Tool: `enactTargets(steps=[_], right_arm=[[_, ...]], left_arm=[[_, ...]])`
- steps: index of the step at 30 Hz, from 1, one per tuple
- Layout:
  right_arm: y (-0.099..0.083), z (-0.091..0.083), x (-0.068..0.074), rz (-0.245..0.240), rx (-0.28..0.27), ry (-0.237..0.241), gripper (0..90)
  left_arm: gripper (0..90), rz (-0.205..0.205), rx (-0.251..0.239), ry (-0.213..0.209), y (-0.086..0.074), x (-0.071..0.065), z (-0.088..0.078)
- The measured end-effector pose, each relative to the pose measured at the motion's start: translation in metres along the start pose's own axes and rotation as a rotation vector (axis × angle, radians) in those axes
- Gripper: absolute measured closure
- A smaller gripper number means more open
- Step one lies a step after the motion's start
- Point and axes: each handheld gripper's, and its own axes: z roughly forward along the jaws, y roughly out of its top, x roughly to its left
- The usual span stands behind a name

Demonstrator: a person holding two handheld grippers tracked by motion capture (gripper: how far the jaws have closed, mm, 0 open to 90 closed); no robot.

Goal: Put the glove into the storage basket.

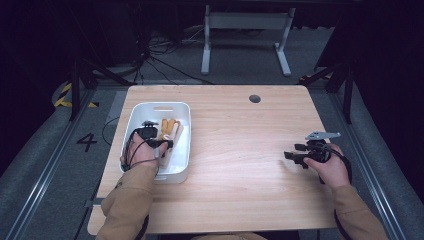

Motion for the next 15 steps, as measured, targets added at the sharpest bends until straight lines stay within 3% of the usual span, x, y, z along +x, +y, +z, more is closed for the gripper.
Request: enactTargets(steps=[5,10,15], right_arm=[[0.0,0.0,-0.001,-0.001,-0.003,-0.001,34.8],[0.001,0.0,-0.001,-0.003,-0.007,0.002,34.7],[0.003,0.001,-0.001,0.001,-0.016,0.013,34.6]], left_arm=[[31.0,0.028,-0.025,0.002,0.004,-0.005,-0.009],[31.2,0.013,-0.07,-0.011,0.011,-0.009,-0.019],[32.6,0.026,-0.124,-0.008,0.016,-0.01,-0.03]])
